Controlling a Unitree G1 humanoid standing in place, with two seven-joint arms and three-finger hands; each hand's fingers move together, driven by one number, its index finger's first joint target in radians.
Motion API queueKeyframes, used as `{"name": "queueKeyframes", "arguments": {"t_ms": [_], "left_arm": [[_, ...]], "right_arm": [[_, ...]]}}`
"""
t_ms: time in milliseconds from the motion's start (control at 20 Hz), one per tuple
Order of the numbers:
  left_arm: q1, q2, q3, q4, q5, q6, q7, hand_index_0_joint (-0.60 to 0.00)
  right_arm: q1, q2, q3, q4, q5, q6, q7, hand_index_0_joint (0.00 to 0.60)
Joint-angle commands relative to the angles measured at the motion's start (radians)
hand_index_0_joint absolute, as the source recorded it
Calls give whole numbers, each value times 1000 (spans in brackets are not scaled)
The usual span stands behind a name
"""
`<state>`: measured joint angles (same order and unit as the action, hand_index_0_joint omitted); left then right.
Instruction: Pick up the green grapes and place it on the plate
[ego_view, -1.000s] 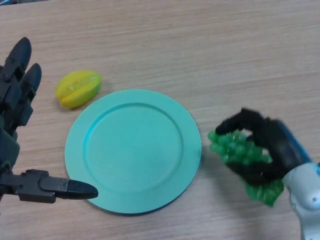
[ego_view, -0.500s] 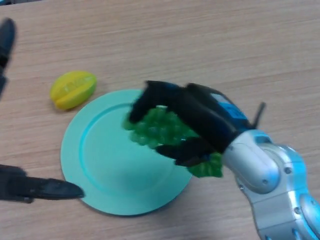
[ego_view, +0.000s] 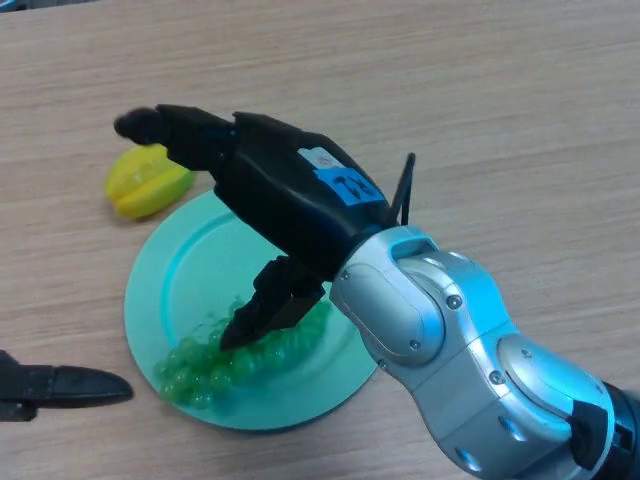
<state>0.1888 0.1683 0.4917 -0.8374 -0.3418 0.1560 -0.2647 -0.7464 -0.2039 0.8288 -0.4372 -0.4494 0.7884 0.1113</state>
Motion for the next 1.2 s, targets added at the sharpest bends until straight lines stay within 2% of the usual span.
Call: {"name": "queueKeyframes", "arguments": {"t_ms": [50, 200, 350, 450, 500, 550, 700, 800, 900, 1000, 1200], "left_arm": [[-10, 22, 38, -43, -5, -122, -16, 0], [-19, 24, 35, -30, 2, -121, -15, 0], [-34, 31, 27, -31, 15, -109, 0, 0], [-44, 36, 6, -25, 41, -112, 4, 0], [-50, 43, -1, -19, 51, -110, 7, 0], [-54, 45, -5, -14, 58, -110, 10, 0], [-58, 43, -32, -3, 85, -124, 31, 0], [-50, 43, -35, -9, 81, -120, 26, 0], [-53, 44, -37, 1, 82, -122, 25, 0], [-65, 52, -39, 13, 91, -116, 37, 0], [-83, 67, -60, 5, 98, -85, 38, 0]], "right_arm": [[-46, 14, -121, -58, -73, -133, -38, 0], [60, 14, -259, -158, -59, -175, 39, 0], [172, 14, -411, -310, 15, -132, 115, 0], [259, 14, -525, -416, 125, -106, 147, 0], [304, 14, -596, -483, 238, -68, 140, 0], [324, 14, -635, -508, 286, -56, 136, 0], [447, 11, -771, -571, 445, -119, 126, 0], [558, -3, -825, -579, 531, -221, 109, 0], [639, -20, -831, -561, 573, -288, 74, 0], [655, -34, -826, -537, 564, -322, 74, 0], [659, -38, -834, -528, 560, -334, 79, 0]]}}
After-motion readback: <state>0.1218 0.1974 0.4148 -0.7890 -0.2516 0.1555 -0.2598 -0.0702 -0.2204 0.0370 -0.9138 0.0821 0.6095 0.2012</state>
